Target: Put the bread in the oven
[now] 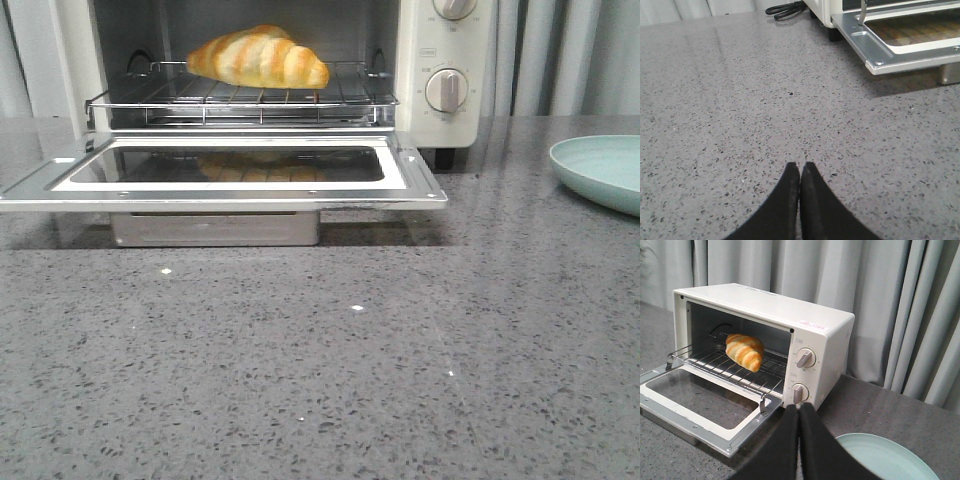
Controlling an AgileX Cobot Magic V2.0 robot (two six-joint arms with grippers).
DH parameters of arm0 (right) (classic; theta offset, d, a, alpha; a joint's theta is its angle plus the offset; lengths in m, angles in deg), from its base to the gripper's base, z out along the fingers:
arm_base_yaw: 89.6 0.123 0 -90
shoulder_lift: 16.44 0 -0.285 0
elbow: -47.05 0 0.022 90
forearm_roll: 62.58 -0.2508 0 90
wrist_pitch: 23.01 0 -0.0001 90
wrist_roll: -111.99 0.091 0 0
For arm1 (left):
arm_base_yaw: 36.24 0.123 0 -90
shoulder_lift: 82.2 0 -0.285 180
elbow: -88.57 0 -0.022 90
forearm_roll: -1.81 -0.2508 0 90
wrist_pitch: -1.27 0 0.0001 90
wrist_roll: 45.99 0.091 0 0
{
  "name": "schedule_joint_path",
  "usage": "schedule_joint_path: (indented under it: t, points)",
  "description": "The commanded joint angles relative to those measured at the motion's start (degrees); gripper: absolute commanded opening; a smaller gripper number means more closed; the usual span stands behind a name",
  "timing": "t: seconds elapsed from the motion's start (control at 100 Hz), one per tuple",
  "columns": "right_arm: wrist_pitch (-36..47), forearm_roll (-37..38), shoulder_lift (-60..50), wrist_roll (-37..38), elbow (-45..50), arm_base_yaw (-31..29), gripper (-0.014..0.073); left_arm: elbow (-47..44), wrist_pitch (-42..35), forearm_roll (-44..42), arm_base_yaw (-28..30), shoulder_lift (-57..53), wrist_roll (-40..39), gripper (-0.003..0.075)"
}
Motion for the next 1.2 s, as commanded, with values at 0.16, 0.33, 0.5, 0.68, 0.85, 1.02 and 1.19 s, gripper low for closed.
schedule_joint_path:
  t: [0.16, 0.33, 0.5, 0.68, 0.85, 1.02, 1.19]
  points:
    - [3.6, 2.1, 0.6, -0.2, 0.0, -0.4, -0.0048, -1.3, -3.5, 0.6, 0.1, -1.6, -0.1, -0.0021]
    - [-3.5, 5.8, 0.6, -0.2, 0.6, -0.6, -0.0048, -1.3, -3.5, 0.6, 0.1, -1.6, -0.1, -0.0021]
    - [2.4, -0.2, 0.6, -0.2, 7.1, -9.9, -0.0048, -1.3, -3.5, 0.6, 0.1, -1.6, -0.1, -0.0021]
    - [19.1, -15.1, 0.6, -7.8, 18.6, -30.1, -0.0048, -1.3, -3.5, 0.6, 0.1, -1.6, -0.1, -0.0021]
    - [33.6, -19.4, 0.0, -9.2, 31.6, -39.6, -0.0048, -1.3, -3.5, 0.6, 0.1, -1.6, -0.1, -0.0021]
    - [29.5, -21.5, -6.6, -9.3, 37.9, -39.8, -0.0048, -1.3, -3.5, 0.6, 0.1, -1.6, -0.1, -0.0021]
    - [24.1, -22.8, -14.5, -9.5, 41.3, -39.8, -0.0048, -1.3, -3.5, 0.6, 0.1, -1.6, -0.1, -0.0021]
